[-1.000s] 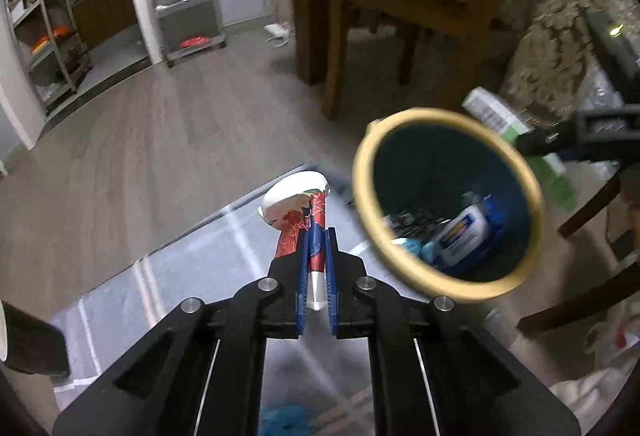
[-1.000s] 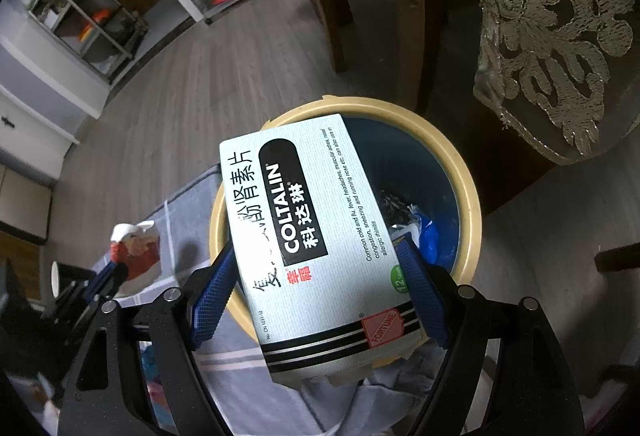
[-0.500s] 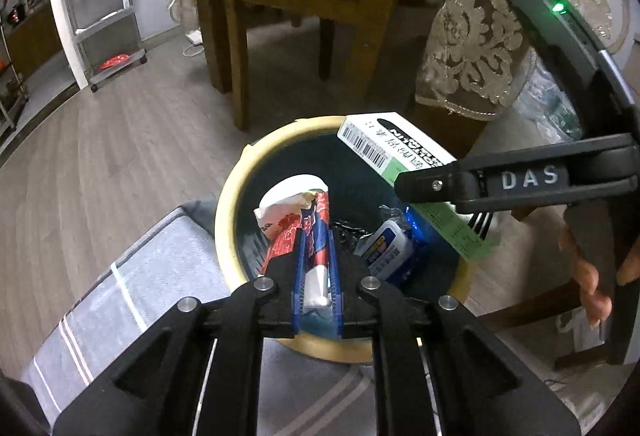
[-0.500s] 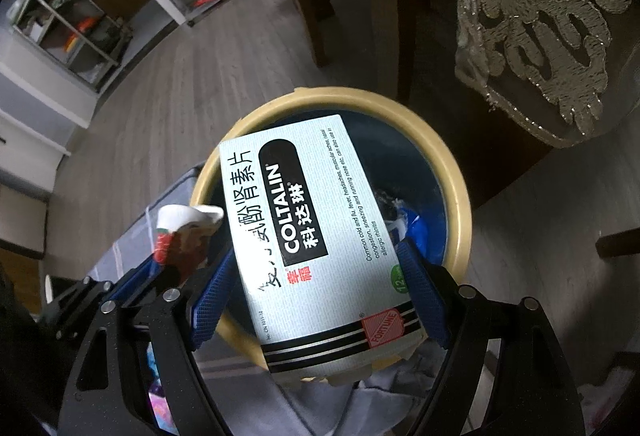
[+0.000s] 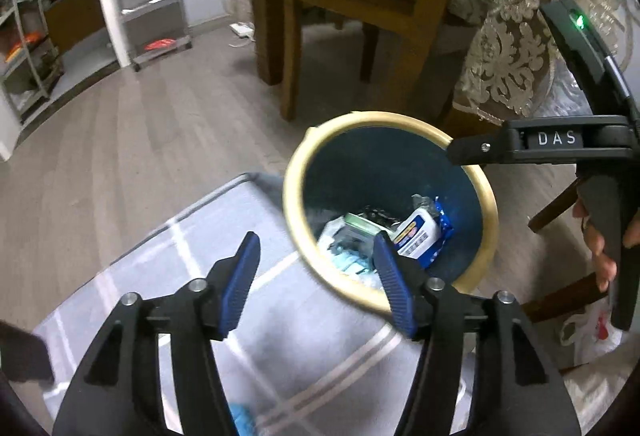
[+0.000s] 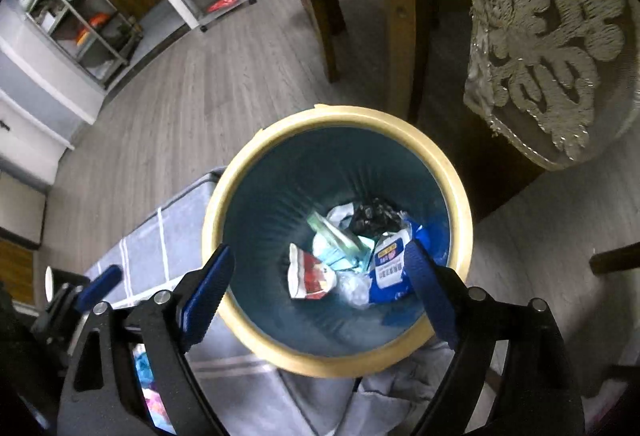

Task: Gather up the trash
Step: 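Move both tools back over the remaining trash on the mat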

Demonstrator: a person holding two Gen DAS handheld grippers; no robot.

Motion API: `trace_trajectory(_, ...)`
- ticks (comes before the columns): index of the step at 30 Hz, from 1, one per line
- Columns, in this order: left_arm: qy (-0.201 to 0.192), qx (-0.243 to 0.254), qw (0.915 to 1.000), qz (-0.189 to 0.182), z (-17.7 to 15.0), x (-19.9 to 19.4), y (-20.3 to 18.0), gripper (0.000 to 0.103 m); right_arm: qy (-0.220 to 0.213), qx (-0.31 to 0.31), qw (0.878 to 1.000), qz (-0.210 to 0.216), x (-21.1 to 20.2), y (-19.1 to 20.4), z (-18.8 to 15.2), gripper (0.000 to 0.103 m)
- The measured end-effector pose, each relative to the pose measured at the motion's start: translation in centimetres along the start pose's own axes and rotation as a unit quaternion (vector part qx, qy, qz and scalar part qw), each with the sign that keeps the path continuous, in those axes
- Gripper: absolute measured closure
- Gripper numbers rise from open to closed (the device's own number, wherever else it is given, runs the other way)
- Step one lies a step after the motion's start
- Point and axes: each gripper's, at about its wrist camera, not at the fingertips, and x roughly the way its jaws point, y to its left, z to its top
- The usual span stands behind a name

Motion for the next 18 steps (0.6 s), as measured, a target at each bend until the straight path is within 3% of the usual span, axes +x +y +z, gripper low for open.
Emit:
trace_trajectory(10,-0.044,-0.020,0.9975,0.052,-3.7,-11.3,4.4,0.009,-0.078,-0.068,0.995,0.009,-6.8,6.2,-3.8,0.006)
trace_trajectory(18,-0.032,-0.046,0.9938,0.096,-9.9,-17.0,8.6,0.006,-0.058,-0.080,0.994,0.039,-6.8,11.3,-10.1,0.006)
